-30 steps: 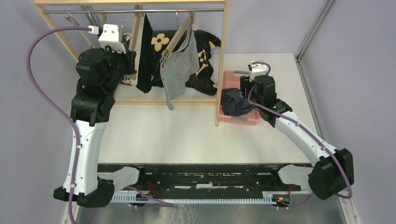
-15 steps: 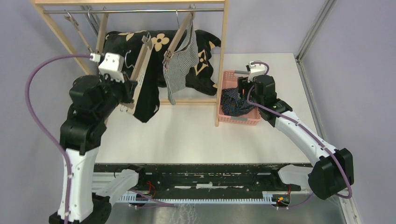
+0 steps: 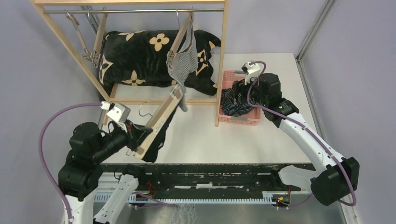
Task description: Remove the underwear clipped to the hanger
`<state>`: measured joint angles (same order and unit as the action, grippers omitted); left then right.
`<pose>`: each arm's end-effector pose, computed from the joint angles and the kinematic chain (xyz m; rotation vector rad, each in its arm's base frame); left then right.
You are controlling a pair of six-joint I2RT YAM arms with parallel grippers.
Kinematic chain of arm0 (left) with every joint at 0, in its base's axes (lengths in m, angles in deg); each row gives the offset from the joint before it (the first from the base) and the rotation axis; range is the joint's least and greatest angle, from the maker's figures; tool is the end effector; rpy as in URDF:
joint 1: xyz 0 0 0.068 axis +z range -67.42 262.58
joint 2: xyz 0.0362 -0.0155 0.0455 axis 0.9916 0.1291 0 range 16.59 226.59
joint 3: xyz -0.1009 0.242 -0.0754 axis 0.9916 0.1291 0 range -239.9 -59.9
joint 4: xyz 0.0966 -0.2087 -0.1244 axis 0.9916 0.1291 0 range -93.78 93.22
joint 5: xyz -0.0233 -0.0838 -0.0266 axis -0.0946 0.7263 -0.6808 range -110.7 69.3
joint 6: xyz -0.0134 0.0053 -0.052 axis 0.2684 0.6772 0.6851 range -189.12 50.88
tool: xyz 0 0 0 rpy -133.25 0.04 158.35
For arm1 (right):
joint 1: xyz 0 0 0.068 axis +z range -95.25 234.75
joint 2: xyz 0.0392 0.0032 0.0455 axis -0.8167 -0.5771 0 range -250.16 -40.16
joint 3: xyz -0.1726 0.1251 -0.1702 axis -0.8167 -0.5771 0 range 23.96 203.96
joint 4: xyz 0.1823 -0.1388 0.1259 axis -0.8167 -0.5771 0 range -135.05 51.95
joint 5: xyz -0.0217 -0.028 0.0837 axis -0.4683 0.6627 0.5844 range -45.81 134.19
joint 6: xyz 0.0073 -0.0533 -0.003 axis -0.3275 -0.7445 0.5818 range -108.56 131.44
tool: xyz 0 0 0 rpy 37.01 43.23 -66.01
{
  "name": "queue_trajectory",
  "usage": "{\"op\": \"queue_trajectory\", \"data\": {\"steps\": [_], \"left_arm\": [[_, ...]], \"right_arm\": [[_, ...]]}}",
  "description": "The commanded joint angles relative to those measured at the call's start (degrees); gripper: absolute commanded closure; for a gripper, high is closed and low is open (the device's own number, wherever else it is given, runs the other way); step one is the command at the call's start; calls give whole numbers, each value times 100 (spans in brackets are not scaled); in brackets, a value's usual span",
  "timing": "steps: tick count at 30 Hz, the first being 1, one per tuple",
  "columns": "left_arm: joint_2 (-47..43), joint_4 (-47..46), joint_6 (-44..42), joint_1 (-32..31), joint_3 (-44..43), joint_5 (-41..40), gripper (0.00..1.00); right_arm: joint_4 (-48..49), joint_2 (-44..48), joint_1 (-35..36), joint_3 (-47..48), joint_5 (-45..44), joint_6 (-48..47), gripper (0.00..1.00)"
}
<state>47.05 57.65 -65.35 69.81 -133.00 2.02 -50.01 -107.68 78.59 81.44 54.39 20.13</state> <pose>0.0294 -0.0208 0.4230 0.4200 1.8661 -0.5716 0.2461 0.1156 0.3329 -0.3799 1.9519 0.5449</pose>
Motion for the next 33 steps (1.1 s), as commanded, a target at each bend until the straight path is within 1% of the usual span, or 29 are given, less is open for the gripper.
{"op": "queue_trajectory", "data": {"steps": [1, 4, 6, 9, 13, 16, 19, 24, 28, 30, 33], "left_arm": [[-453, -1094, 553, 182, 278, 2368, 97], [-524, -1201, 390, 315, 490, 2853, 97], [-581, -1346, 301, 403, 746, 3282, 97], [-708, -1735, 356, 477, 1170, 3714, 97], [-719, -2363, 649, 483, 1642, 3734, 97], [-608, -2599, 677, 485, 1732, 3737, 97], [-568, -2878, 757, 478, 1745, 3905, 97], [-630, -4162, 1586, 483, 2103, 4395, 97], [-615, -4588, 1865, 482, 2351, 4458, 97], [-600, -4681, 1927, 481, 2423, 4453, 97], [-573, -4773, 1966, 483, 2446, 4401, 97]], "right_arm": [[125, 424, -24, 537, 1529, 109, 23], [351, 607, -25, 761, 2973, 255, 20], [512, 713, -22, 902, 3661, 335, 20], [933, 873, -20, 1013, 4247, 530, 18], [1459, 922, -20, 1205, 4878, 1041, 18], [2107, 1022, -20, 1127, 5175, 1468, 18], [3080, 1001, -20, 905, 5392, 2137, 17], [4184, 755, -14, 774, 5537, 2927, 16], [5507, 488, 82, 669, 5580, 3894, 15], [5815, 359, 224, 684, 5589, 4177, 15], [5757, 214, 445, 734, 5571, 4133, 14]]}}
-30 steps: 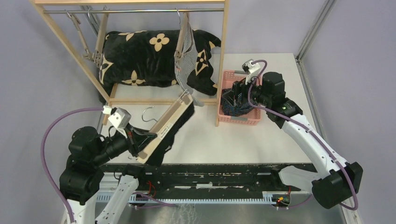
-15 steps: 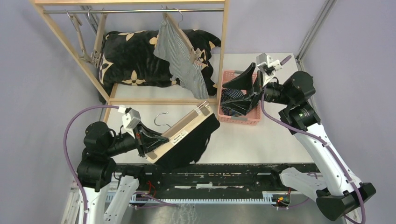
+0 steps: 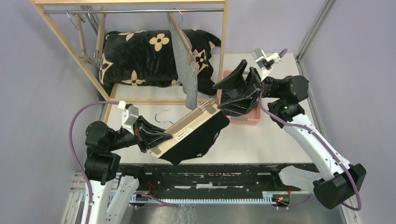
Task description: Remove the underwear clipped to the hanger
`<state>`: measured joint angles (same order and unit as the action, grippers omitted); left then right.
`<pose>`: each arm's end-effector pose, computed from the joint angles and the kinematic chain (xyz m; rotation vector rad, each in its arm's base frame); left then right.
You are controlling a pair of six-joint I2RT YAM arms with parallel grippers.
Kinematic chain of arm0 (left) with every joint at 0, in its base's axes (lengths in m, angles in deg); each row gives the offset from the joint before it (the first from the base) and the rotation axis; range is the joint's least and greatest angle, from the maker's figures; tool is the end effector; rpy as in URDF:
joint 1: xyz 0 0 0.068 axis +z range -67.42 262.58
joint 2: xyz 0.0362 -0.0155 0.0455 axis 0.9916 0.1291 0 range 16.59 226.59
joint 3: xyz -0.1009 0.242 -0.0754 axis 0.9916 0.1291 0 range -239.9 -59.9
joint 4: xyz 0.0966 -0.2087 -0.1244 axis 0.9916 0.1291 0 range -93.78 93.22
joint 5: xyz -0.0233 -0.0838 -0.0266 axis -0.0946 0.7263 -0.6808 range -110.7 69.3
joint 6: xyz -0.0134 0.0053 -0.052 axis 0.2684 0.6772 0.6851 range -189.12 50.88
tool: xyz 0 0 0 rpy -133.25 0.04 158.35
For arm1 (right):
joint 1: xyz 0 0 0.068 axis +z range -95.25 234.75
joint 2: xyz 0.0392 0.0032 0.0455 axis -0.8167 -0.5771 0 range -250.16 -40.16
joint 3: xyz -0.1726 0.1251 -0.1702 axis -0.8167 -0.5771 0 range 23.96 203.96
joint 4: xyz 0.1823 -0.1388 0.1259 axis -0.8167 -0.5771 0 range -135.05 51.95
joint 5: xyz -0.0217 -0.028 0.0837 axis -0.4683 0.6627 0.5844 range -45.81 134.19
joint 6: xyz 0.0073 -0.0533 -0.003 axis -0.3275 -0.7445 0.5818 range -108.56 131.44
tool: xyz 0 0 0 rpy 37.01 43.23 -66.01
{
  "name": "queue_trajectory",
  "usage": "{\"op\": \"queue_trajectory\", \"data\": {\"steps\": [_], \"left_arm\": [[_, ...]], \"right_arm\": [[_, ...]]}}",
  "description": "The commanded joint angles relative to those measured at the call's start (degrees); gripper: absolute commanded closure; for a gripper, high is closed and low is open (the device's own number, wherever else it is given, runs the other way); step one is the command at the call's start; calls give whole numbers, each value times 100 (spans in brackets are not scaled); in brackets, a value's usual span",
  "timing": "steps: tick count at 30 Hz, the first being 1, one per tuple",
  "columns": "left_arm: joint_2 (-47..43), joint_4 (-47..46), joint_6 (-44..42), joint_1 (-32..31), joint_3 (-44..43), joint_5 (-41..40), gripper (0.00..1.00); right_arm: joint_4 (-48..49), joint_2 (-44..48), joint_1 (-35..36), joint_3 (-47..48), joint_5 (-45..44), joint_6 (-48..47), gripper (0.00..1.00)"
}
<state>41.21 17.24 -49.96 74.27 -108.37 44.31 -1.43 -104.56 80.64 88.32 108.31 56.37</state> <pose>0.0634 -0.0419 0.3818 0.8022 1.4852 -1.2184 0.1866 0.1261 0.4647 -0.9874 1.1087 1.5455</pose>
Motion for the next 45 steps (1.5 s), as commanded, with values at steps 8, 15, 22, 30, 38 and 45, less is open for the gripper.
{"op": "queue_trajectory", "data": {"steps": [8, 15, 22, 30, 38, 45], "left_arm": [[80, -747, 445, 34, -74, 17, 97], [-20, -742, 488, 34, 63, -35, 97], [-46, -516, 346, 35, 150, -39, 97], [-29, -484, 297, 33, 230, -93, 97], [-70, -484, 297, 40, 155, -173, 97], [-37, -551, 266, 40, 127, -329, 97]], "right_arm": [[-668, -238, 750, 190, -63, -766, 14], [-1161, -427, 1029, 453, -195, -1141, 20], [-1210, -538, 1111, 581, -252, -1215, 20], [-1512, -539, 1159, 702, -287, -1441, 47], [-1904, -540, 1172, 716, -420, -1782, 99], [-2104, -357, 1172, 659, -817, -1991, 70]]}}
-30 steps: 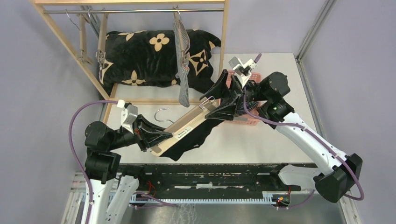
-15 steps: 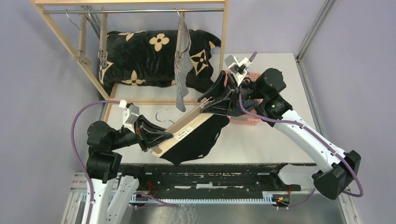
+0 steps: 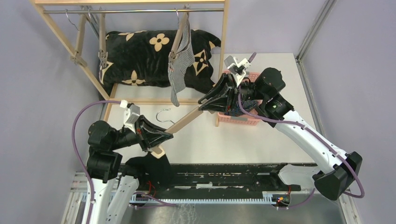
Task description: Remove the underwear clipped to the hanger
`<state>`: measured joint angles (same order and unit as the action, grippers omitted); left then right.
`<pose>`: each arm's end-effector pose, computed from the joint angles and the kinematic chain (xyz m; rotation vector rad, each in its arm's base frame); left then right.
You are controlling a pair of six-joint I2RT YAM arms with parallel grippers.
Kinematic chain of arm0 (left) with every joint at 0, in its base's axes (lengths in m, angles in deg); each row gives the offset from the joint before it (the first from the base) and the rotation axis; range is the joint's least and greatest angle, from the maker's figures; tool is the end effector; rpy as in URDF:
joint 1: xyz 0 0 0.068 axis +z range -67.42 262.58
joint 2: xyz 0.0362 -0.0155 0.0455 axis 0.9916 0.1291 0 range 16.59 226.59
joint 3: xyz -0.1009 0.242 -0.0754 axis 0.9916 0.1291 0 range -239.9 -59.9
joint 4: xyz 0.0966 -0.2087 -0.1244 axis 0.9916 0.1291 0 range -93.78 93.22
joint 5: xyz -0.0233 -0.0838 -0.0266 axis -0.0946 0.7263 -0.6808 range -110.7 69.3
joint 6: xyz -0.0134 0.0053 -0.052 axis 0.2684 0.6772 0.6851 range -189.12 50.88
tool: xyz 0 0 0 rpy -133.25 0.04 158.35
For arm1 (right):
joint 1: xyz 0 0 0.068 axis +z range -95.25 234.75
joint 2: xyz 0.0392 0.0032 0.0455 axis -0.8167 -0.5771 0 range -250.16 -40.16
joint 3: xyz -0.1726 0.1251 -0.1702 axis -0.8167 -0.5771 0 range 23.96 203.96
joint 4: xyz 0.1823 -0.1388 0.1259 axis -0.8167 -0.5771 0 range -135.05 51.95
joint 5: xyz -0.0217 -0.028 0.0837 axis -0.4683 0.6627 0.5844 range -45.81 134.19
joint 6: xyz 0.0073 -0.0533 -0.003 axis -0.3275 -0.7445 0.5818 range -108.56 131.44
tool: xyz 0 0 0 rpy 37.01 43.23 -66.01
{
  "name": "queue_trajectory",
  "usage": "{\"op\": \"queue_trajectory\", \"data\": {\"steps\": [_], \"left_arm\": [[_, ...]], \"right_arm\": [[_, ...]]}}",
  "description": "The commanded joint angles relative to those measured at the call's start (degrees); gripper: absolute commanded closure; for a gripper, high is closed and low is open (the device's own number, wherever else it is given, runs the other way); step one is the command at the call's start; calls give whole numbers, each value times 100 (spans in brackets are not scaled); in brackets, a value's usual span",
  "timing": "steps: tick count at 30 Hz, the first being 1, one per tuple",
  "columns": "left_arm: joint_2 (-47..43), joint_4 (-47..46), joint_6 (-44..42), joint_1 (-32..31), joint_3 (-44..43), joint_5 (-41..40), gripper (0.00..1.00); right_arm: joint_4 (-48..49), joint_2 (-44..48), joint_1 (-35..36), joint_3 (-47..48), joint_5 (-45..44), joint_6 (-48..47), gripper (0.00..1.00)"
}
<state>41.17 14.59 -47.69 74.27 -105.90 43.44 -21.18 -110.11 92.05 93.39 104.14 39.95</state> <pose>0.0701 -0.0426 0.3734 0.7643 1.5068 -1.2354 0.1907 0.1839 0.4450 -1.0992 1.2213 1.5747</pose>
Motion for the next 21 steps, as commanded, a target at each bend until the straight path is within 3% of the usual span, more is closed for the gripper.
{"op": "queue_trajectory", "data": {"steps": [1, 2, 3, 9, 16, 21], "left_arm": [[-22, -366, 70, 34, -109, -280, 97], [-28, -478, 130, 37, -104, -340, 97], [-35, -641, 212, 38, -76, -380, 97], [13, -1606, 844, 35, 12, -518, 97], [98, -2652, 1407, 36, 217, -833, 97], [283, -3886, 2194, 29, 594, -1059, 97]], "right_arm": [[-202, 215, 30, 157, -451, -405, 42], [-198, 258, 32, 127, -588, -424, 12], [-133, 318, 32, 26, -757, -440, 2], [784, 546, 30, -638, -1386, -143, 0], [3574, 194, 171, -1429, -2164, 1039, 3], [4988, -338, 308, -1337, -2225, 1550, 5]]}}
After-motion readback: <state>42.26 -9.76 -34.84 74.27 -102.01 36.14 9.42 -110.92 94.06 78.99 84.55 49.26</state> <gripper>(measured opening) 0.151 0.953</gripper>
